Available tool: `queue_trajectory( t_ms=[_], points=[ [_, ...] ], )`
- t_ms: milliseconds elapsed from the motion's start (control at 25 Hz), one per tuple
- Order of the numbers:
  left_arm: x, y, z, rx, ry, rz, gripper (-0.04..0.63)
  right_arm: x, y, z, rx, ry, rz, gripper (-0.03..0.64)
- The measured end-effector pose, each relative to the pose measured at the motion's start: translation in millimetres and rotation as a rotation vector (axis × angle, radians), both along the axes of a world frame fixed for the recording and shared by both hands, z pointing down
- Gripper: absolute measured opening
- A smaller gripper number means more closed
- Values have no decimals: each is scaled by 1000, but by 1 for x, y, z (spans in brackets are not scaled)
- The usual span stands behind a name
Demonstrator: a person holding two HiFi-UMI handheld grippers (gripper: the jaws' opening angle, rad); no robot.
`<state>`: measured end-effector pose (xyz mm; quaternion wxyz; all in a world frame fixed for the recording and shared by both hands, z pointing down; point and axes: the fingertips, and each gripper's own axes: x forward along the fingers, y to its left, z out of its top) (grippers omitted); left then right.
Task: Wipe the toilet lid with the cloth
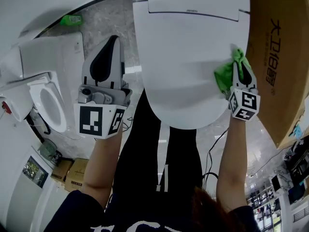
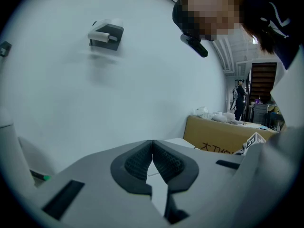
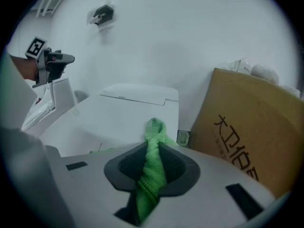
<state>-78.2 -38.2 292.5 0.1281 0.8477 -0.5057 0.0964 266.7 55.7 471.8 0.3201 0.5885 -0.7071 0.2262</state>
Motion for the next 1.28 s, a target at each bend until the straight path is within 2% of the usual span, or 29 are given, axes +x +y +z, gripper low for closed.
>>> queue_trajectory(
  t_ms=[360, 520, 760, 1080, 1280],
  points=[
    [-9, 2, -1, -1, 6, -14, 21, 7, 6, -1, 11, -80, 203, 80],
    [-14, 3, -1, -2, 11, -21, 21, 2, 7, -1, 5, -59, 229, 80],
    [-21, 3, 0, 0, 15, -31, 21, -26, 9, -1, -1, -69, 185, 80],
    [-36, 6, 2, -6, 8, -52, 21, -99, 2, -3, -4, -135, 89, 80],
    [-47, 8, 4, -11, 10, -76, 21, -145, -4, -4, -6, -137, -31, 80]
  ],
)
